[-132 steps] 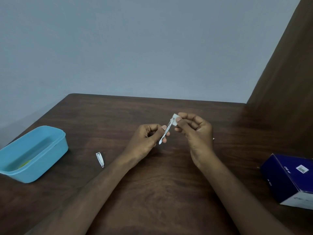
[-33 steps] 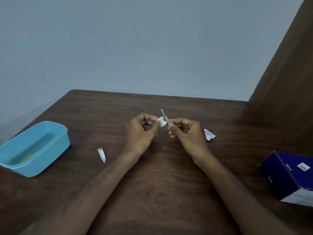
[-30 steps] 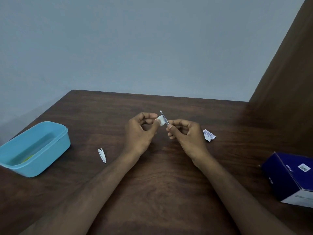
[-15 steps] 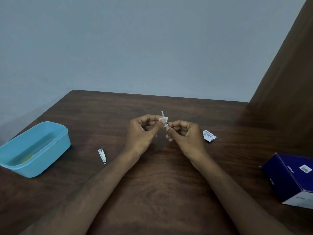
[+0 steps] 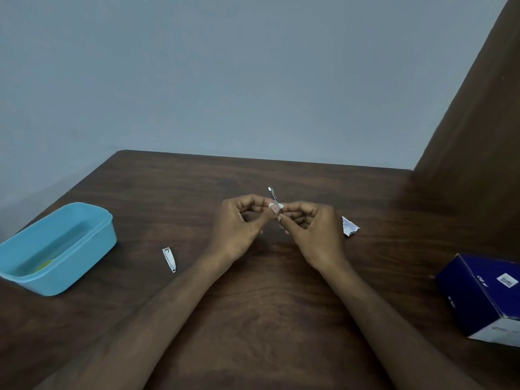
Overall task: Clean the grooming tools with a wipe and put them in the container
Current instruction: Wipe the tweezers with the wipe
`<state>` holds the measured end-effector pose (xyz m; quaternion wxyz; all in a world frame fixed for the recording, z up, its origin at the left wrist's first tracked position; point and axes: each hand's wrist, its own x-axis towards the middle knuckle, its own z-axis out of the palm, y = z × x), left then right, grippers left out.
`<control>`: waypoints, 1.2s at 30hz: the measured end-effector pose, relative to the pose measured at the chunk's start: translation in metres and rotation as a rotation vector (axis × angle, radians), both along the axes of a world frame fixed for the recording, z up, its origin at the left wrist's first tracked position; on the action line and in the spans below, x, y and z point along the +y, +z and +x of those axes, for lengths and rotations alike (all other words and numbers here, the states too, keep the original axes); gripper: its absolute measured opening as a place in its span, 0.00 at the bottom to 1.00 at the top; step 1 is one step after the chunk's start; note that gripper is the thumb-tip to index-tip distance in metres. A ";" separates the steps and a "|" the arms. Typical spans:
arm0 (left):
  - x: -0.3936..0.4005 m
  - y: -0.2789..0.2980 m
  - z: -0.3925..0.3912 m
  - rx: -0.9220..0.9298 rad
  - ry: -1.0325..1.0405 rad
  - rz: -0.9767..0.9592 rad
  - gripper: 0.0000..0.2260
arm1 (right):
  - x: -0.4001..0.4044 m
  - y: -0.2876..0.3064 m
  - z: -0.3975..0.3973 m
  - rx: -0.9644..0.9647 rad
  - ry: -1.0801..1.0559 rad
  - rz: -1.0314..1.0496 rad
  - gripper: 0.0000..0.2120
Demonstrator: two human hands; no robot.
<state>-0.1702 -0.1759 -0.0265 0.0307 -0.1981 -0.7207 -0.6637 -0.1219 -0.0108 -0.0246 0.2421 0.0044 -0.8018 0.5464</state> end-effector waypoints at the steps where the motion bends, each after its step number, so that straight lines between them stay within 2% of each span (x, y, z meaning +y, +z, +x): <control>1: 0.000 0.001 0.000 -0.001 0.006 0.004 0.01 | 0.000 0.001 0.000 0.002 0.002 -0.018 0.11; 5: -0.002 0.001 -0.002 -0.031 0.119 0.129 0.03 | -0.001 0.000 -0.003 0.020 -0.056 -0.124 0.09; 9: -0.003 -0.003 -0.006 -0.082 0.240 0.156 0.04 | -0.005 0.000 0.001 0.052 -0.013 -0.152 0.07; 14: -0.002 0.003 -0.002 -0.107 0.162 0.210 0.04 | -0.010 -0.004 0.000 -0.034 0.063 -0.096 0.09; 20: -0.003 0.009 0.001 -0.170 0.085 0.266 0.09 | -0.006 0.001 0.001 -0.058 0.065 -0.150 0.06; 24: -0.003 0.010 0.001 -0.176 0.077 0.248 0.07 | -0.007 0.002 0.001 -0.061 0.064 -0.205 0.05; 31: -0.002 0.011 0.003 -0.161 0.061 0.237 0.06 | -0.004 -0.005 -0.001 0.000 -0.017 -0.010 0.09; 36: -0.001 0.007 0.001 -0.135 0.119 0.222 0.05 | -0.006 -0.004 0.001 -0.026 0.037 -0.037 0.08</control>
